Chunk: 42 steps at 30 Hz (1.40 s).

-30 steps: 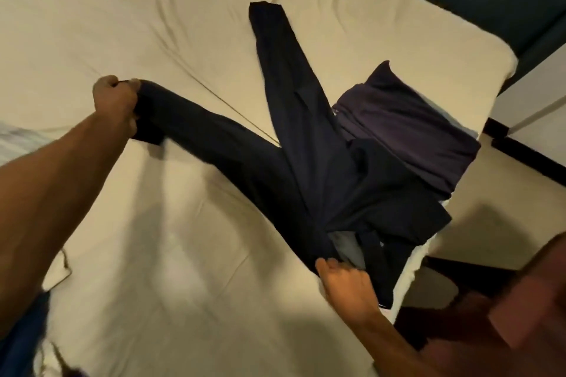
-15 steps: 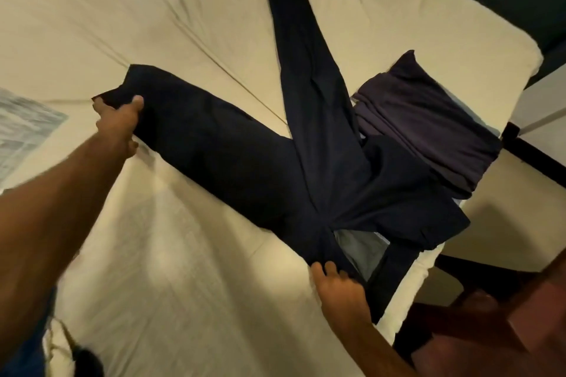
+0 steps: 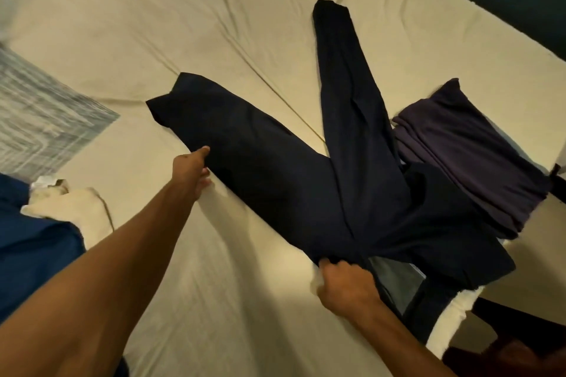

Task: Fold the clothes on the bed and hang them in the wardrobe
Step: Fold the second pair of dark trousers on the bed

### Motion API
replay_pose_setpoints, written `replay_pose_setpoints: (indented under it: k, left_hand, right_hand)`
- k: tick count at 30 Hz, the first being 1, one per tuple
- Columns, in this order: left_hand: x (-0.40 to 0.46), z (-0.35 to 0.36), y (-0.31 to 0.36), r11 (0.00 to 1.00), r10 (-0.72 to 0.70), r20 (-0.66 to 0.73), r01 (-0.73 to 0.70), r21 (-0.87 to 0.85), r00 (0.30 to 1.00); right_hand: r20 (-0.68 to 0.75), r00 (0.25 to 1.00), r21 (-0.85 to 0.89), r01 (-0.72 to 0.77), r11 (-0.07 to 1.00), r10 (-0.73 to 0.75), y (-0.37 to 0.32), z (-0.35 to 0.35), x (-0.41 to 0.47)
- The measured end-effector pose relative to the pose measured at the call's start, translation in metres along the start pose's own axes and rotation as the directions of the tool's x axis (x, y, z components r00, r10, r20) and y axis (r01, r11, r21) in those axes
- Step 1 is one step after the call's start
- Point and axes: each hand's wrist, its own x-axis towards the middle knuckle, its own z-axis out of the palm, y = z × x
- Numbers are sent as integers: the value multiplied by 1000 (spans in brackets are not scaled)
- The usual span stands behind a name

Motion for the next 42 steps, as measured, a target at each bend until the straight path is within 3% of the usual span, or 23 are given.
replay_pose_setpoints:
  k: [2, 5, 9, 14, 17, 19, 20, 22, 24, 26, 28, 30, 35, 37, 39, 40, 41, 42]
  left_hand:
    - [6, -4, 7, 999, 1, 7, -1, -46, 1000]
    - [24, -8, 16, 991, 42, -3, -42, -131, 999]
    - [51, -12, 38, 961, 98, 10, -92, -260, 995]
    - [93, -19, 72, 944, 106, -29, -110, -311, 994]
    - [115, -18, 95, 943, 159, -191, -206, -260, 969]
    - [116, -12, 117, 903, 327, -283, -387, -186, 901]
    - [109, -6, 129, 863, 443, -259, -487, -137, 858]
    - [82, 12, 140, 748, 662, -25, -663, -43, 749]
    - [62, 25, 127, 570, 760, 296, -812, 125, 578]
    - [56, 32, 95, 204, 690, 593, -898, 390, 414]
    - [58, 35, 60, -151, 459, 788, -838, 524, 409]
    - [56, 39, 40, -317, 401, 802, -754, 575, 443]
    - [50, 60, 28, -510, 502, 827, -686, 519, 253]
    - [51, 67, 29, -579, 463, 857, -655, 486, 227]
    - [51, 73, 29, -634, 444, 889, -663, 397, 107]
    - [50, 74, 32, -628, 484, 875, -692, 357, 12]
    - [49, 74, 39, -558, 582, 812, -749, 358, -45]
    - [49, 71, 50, -424, 704, 710, -818, 388, -28]
  right_hand:
    - [-164, 984, 95, 88, 992, -71, -22, -28, 24]
    - [-402, 903, 147, 229, 962, -154, -61, -63, 69]
    - [-555, 803, 97, 321, 942, -216, -101, -91, 128]
    - [-476, 836, 22, 322, 947, -273, -119, -100, 170]
    - [-423, 852, -27, 329, 944, -309, -119, -89, 180]
    - [-449, 833, -32, 345, 938, -322, -117, -79, 182]
    - [-469, 824, -25, 349, 937, -319, -116, -75, 184]
    - [-487, 818, -11, 343, 939, -304, -118, -68, 188]
    - [-510, 810, -9, 332, 943, -290, -121, -65, 190]
    - [-524, 807, 3, 321, 947, -271, -124, -65, 191]
    - [-521, 815, 12, 302, 953, -252, -127, -64, 192]
    - [-518, 819, 1, 289, 957, -247, -131, -63, 194]
    - [-542, 799, -9, 304, 953, -260, -131, -54, 196]
    - [-541, 798, 3, 319, 948, -266, -131, -54, 195]
    - [-536, 800, 19, 329, 944, -268, -132, -53, 195]
    - [-538, 799, 23, 332, 943, -269, -131, -51, 196]
    - [-548, 790, 17, 338, 941, -274, -132, -52, 197]
    - [-567, 774, 3, 346, 938, -283, -132, -54, 199]
